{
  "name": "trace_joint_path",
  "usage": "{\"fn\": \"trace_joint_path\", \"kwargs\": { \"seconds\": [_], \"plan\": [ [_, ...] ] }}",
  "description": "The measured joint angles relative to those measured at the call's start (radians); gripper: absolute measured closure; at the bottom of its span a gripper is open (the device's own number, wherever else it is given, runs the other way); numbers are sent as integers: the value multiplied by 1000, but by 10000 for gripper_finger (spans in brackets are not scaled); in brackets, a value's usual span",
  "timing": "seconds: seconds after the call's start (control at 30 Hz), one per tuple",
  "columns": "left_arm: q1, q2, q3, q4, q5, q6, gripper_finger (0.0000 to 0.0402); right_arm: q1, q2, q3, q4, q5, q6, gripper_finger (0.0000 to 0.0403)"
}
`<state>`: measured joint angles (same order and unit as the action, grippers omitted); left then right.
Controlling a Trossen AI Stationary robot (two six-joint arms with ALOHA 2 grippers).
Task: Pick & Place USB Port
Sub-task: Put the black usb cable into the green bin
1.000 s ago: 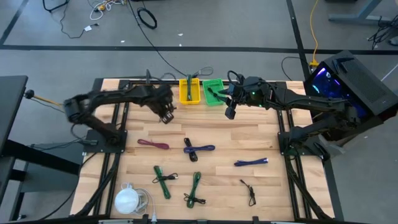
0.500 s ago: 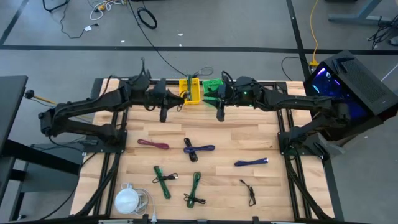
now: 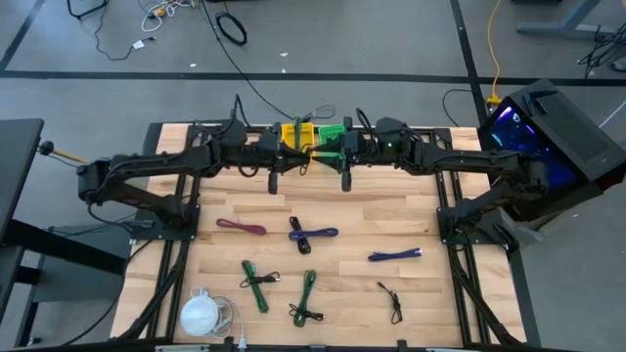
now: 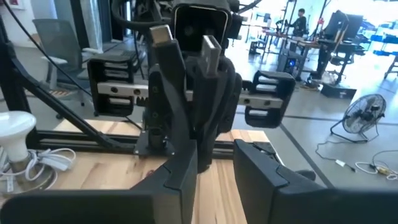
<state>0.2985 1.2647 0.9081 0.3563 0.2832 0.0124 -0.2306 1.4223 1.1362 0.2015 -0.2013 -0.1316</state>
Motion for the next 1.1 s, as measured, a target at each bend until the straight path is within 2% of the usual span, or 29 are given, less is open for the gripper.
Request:
{"fn": "trace_joint_path", "kwargs": {
  "seconds": [0.27, 0.4, 0.5, 0.6, 0.63, 0.93, 1.1],
  "plan": [
    [-6, 13, 0, 39, 18, -5, 374, 2, 12, 0, 49, -19, 3, 256],
    [-7, 12, 0, 46, 22, -17, 374, 7, 29, 0, 125, -53, 19, 254],
    [-12, 12, 0, 39, 16, -27, 374, 7, 42, 0, 125, -33, 42, 292],
    [-15, 13, 0, 41, 10, -28, 374, 8, 53, 1, 116, -32, 27, 375],
    [-15, 12, 0, 36, 11, -32, 372, 8, 54, 1, 117, -31, 23, 385],
    [-15, 13, 0, 22, 5, -18, 315, -1, 33, 0, 65, 19, 36, 399],
    [0, 11, 1, -14, 3, 7, 299, -19, 7, 0, -2, 27, 34, 401]
  ]
}}
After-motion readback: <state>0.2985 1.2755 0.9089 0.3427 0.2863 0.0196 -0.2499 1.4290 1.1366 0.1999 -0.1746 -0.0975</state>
